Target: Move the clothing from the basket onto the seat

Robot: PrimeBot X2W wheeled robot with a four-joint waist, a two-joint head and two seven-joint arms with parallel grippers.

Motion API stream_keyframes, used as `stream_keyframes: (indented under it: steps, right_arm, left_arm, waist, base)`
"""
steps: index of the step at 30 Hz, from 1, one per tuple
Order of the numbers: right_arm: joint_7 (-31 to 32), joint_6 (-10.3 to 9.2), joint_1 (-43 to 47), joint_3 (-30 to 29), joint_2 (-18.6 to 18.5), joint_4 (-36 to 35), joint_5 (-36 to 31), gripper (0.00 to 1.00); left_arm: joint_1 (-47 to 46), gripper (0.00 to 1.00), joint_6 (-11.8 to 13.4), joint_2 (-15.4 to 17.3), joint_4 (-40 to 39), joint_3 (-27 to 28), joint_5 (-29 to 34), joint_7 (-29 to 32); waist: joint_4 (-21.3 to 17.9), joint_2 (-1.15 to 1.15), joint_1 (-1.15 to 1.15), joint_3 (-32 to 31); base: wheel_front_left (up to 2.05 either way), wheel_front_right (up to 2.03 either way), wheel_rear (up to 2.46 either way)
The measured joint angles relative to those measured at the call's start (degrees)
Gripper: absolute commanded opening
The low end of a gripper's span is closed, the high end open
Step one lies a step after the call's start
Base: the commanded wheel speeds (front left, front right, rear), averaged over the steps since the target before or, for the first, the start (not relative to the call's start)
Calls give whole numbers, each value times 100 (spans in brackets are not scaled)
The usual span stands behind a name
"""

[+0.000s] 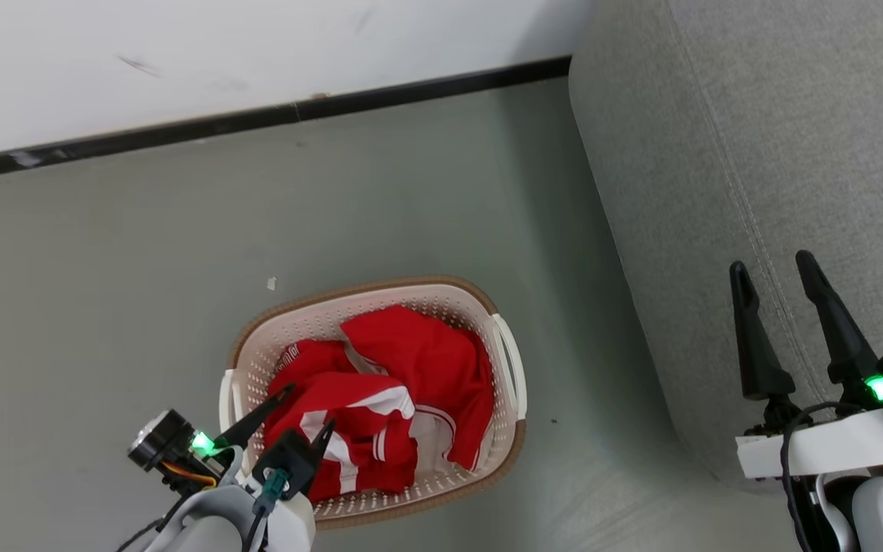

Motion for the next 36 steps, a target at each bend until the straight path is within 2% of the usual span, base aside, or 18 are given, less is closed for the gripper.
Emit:
stream_keyframes:
  steps: [19, 36]
  right_arm:
    - [-16, 0, -848, 56, 0, -94, 447, 100]
    - [-16, 0, -1479, 231, 0, -44, 666, 100]
  left_arm:
    - [-808, 100, 151, 141, 472, -119, 411, 0]
    - [-1265, 100, 166, 401, 1059, -349, 760, 18]
  waist:
    - [-577, 0, 0, 1178]
    - [-1031, 0, 0, 1773]
  base:
    - [0, 0, 0]
    - [0, 0, 0]
